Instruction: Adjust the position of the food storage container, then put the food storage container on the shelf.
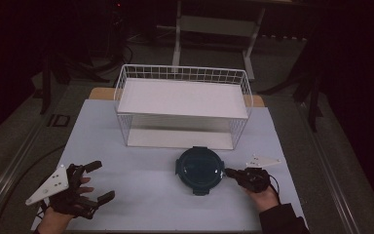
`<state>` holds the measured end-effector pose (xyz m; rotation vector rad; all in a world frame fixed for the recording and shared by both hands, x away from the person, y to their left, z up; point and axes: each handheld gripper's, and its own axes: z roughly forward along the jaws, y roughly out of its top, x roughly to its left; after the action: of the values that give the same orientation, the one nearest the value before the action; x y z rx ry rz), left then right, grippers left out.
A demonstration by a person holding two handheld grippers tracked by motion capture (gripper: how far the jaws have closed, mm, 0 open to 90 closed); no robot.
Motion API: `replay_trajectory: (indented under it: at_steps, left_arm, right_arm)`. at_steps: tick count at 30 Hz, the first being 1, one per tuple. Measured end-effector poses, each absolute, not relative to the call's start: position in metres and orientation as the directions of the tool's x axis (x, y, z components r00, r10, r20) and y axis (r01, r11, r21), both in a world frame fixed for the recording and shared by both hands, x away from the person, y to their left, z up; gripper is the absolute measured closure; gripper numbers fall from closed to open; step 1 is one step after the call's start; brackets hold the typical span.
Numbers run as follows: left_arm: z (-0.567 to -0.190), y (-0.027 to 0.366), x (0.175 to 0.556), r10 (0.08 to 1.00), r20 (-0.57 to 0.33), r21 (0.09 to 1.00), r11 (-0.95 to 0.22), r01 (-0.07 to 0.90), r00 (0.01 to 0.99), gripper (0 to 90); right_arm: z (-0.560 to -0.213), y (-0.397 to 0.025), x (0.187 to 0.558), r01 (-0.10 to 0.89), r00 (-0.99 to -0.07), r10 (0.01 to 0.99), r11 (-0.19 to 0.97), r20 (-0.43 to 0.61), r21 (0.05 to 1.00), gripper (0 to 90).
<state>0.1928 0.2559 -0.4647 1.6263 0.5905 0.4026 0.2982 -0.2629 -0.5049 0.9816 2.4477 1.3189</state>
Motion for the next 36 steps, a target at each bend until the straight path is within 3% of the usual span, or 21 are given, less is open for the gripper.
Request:
replay_trajectory:
  at_steps: [13,20,21,22,26,30,32,34,36]
  left_arm:
    - [-0.466,0.256,0.192,0.585,-0.081,0.986,-0.071,0.15,0.807,0.0]
    - [-0.466,0.253,0.194,0.594,-0.089,0.985,-0.068,0.16,0.799,0.0]
    - [-0.465,0.253,0.194,0.596,-0.091,0.985,-0.064,0.161,0.798,0.0]
    - [-0.465,0.253,0.194,0.596,-0.091,0.985,-0.064,0.161,0.798,0.0]
    - [-0.458,0.248,0.198,0.594,-0.12,0.983,-0.039,0.177,0.796,0.0]
    - [-0.454,0.238,0.204,0.591,-0.119,0.977,-0.074,0.201,0.798,0.0]
    - [-0.45,0.23,0.208,0.588,-0.119,0.973,-0.092,0.212,0.8,0.0]
    - [-0.446,0.223,0.213,0.598,-0.117,0.968,-0.111,0.226,0.793,0.0]
    - [-0.441,0.216,0.219,0.584,-0.155,0.962,-0.096,0.257,0.797,0.0]
  right_arm:
    - [-0.506,-0.24,0.305,0.476,-0.772,0.61,0.37,0.177,0.798,90.0]
    - [-0.491,-0.247,0.301,0.434,-0.776,0.611,0.334,0.158,0.836,88.5]
    - [-0.487,-0.247,0.298,0.419,-0.785,0.598,0.325,0.159,0.847,82.6]
    - [-0.487,-0.247,0.298,0.419,-0.785,0.598,0.325,0.159,0.847,82.6]
    - [-0.475,-0.242,0.29,0.38,-0.811,0.565,0.309,0.153,0.872,51.4]
    - [-0.467,-0.241,0.286,0.357,-0.825,0.543,0.287,0.156,0.889,32.6]
    - [-0.463,-0.239,0.284,0.324,-0.834,0.538,0.299,0.122,0.897,26.7]
    - [-0.46,-0.238,0.284,0.317,-0.847,0.515,0.289,0.133,0.903,15.0]
    - [-0.456,-0.235,0.283,0.293,-0.85,0.518,0.315,0.095,0.903,13.8]
